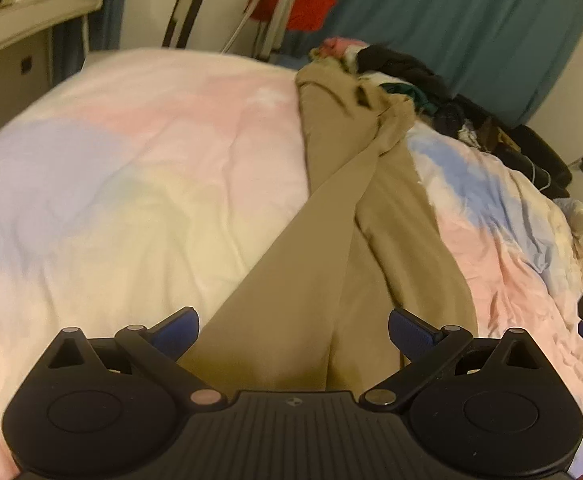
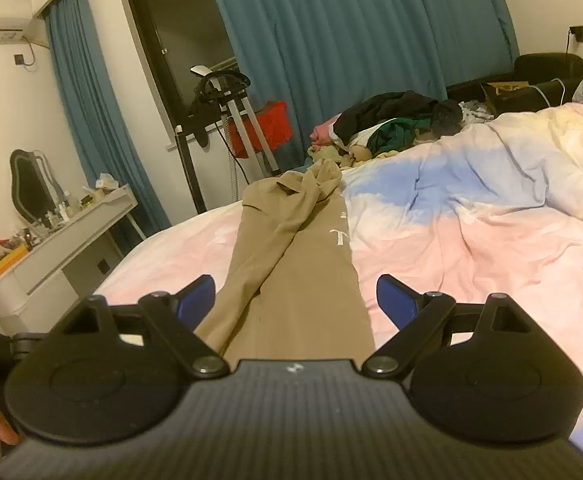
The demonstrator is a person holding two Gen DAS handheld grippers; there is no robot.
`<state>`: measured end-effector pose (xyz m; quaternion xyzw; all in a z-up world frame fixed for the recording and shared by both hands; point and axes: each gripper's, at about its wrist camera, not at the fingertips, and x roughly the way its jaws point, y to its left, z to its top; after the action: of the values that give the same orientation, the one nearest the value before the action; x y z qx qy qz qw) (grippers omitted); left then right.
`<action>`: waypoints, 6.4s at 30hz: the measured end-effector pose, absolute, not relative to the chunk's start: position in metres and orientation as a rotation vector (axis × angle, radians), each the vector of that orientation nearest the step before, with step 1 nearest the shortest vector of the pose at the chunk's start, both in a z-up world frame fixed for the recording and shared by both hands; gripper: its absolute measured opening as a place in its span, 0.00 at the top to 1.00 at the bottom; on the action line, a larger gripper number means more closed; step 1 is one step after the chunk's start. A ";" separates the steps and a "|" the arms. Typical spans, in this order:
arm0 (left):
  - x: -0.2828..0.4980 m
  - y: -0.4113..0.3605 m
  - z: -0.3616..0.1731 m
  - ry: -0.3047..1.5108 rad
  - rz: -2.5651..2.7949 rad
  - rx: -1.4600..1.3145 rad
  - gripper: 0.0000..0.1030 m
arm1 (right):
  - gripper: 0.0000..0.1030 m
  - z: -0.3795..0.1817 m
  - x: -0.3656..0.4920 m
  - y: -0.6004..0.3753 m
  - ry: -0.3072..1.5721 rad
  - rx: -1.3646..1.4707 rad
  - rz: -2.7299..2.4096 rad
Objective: Fold clothes
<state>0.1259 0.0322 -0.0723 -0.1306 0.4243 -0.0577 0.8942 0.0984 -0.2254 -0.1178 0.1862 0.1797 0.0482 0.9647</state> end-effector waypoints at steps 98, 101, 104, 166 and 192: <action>0.103 0.064 -0.124 1.145 -0.319 -0.834 0.96 | 0.91 -0.212 0.089 -0.274 0.913 0.943 0.143; 0.103 0.077 -0.092 1.059 -0.358 -0.878 0.96 | 0.93 -0.190 0.083 -0.278 0.841 0.960 0.157; 0.102 0.092 -0.056 0.972 -0.396 -0.913 0.96 | 0.93 -0.150 0.079 -0.268 0.746 0.904 0.218; 0.250 0.001 -0.054 0.569 -0.237 -0.223 0.07 | 0.16 -0.144 0.261 -0.220 0.444 0.413 0.094; 0.135 0.025 -0.052 0.749 -0.315 -0.380 0.01 | 0.15 -0.146 0.142 -0.240 0.478 0.609 0.042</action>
<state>0.1350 0.0248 -0.0516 -0.1835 0.3619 -0.1521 0.9013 0.1423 -0.2397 -0.1460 0.2967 0.2331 0.0204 0.9258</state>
